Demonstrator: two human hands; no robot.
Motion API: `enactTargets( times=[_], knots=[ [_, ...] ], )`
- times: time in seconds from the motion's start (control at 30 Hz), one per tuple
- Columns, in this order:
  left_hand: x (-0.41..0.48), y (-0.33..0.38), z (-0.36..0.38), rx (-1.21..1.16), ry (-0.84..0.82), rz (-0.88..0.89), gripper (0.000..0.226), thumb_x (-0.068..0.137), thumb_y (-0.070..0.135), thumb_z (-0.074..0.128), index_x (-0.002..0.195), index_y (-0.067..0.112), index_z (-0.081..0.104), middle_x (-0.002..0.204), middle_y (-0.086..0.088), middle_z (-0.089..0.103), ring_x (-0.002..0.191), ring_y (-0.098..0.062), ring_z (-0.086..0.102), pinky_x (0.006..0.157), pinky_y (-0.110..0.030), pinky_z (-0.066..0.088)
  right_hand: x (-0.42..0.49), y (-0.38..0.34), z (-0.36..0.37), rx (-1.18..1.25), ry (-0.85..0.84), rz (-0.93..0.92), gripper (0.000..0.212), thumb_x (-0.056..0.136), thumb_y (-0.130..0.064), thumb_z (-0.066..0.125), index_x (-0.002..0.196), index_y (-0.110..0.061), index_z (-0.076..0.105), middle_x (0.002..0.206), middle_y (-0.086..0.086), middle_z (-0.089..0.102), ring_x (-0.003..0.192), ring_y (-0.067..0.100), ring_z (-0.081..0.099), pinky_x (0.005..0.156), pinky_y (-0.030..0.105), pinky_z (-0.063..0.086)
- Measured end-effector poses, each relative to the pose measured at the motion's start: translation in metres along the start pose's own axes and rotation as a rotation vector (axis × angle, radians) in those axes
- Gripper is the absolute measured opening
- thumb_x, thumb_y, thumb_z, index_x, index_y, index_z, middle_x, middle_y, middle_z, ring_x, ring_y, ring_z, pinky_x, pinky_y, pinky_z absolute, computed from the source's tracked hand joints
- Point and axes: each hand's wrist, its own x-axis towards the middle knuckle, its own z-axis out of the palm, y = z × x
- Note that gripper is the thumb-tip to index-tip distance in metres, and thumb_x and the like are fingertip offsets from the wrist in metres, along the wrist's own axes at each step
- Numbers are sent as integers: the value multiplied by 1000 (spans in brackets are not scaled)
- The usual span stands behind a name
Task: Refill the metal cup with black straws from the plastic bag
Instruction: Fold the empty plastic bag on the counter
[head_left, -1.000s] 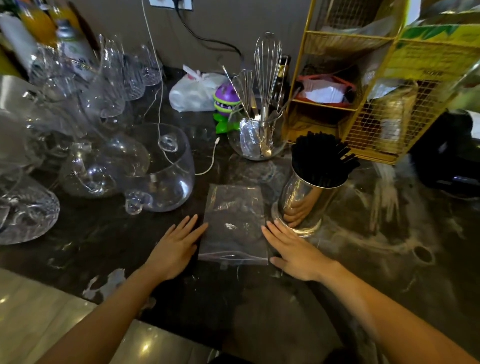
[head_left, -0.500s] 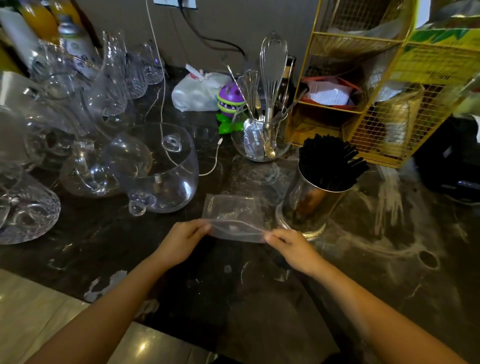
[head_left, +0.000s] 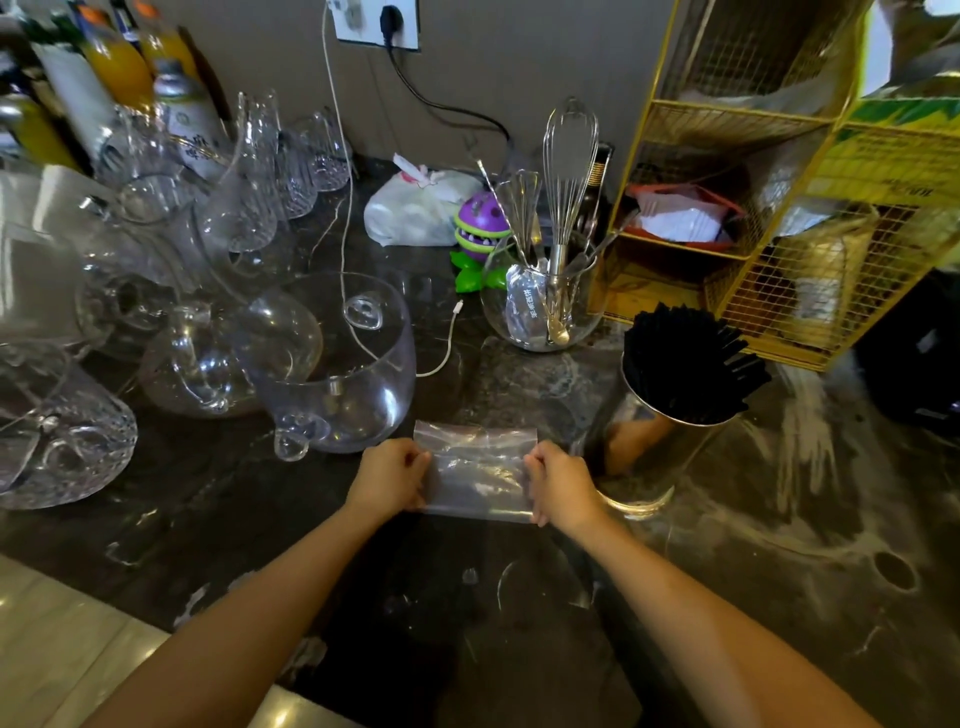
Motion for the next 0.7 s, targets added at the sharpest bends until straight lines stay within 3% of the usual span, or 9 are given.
enactTargets(
  times=[0.07,0.13,0.27,0.37,0.47,0.53,0.6,0.7],
  knots=[
    [1,0,3,32,59,13,14,85,17,53,74,8,54,72,-13,63,66,-28,65,70,-45,56,3,-3,3,-34,22,22,20,93,-19,39,103,-4,46,68,8,56,56,23,58,50,33,51],
    [0,1,7,125,128,64,12,83,18,57,80,7,51,76,-12,62,74,-30,63,74,-46,54,4,-4,7,-130,88,21,23,91,-22,45,109,-9,41,84,16,63,71,31,64,61,40,56],
    [0,4,9,478,252,213,16,80,19,58,86,8,50,85,-13,63,77,-34,62,63,-42,51,1,-3,9,-197,166,-33,34,88,-20,52,115,-11,34,108,19,61,95,34,61,77,41,49],
    [8,-3,11,681,172,503,28,58,9,76,83,10,62,78,-11,65,66,-28,63,50,-34,54,-1,-2,9,-371,177,-170,26,88,-17,49,111,-9,39,120,14,49,102,30,55,80,39,46],
    [15,-9,11,800,24,666,36,54,10,79,89,16,69,93,-8,71,78,-24,67,63,-35,59,2,2,10,-528,65,-366,36,85,-8,50,120,-8,42,126,13,44,114,27,46,94,33,40],
    [12,-6,9,822,-22,690,31,59,11,75,89,16,70,96,-7,73,79,-23,69,64,-35,60,3,3,10,-517,-43,-474,38,86,-8,48,123,-7,45,130,14,47,122,27,43,103,33,36],
    [7,1,4,822,-34,723,24,70,19,59,92,16,69,97,-6,73,78,-21,70,64,-29,59,0,0,7,-478,-115,-509,36,90,-14,44,126,-8,45,133,13,49,125,24,42,106,31,32],
    [1,5,-2,783,-225,649,62,74,48,27,123,16,48,132,-10,53,116,-24,54,97,-33,43,-8,-2,1,-464,-236,-471,51,93,-31,40,138,-11,27,148,9,33,137,18,27,112,26,20]
  ],
)
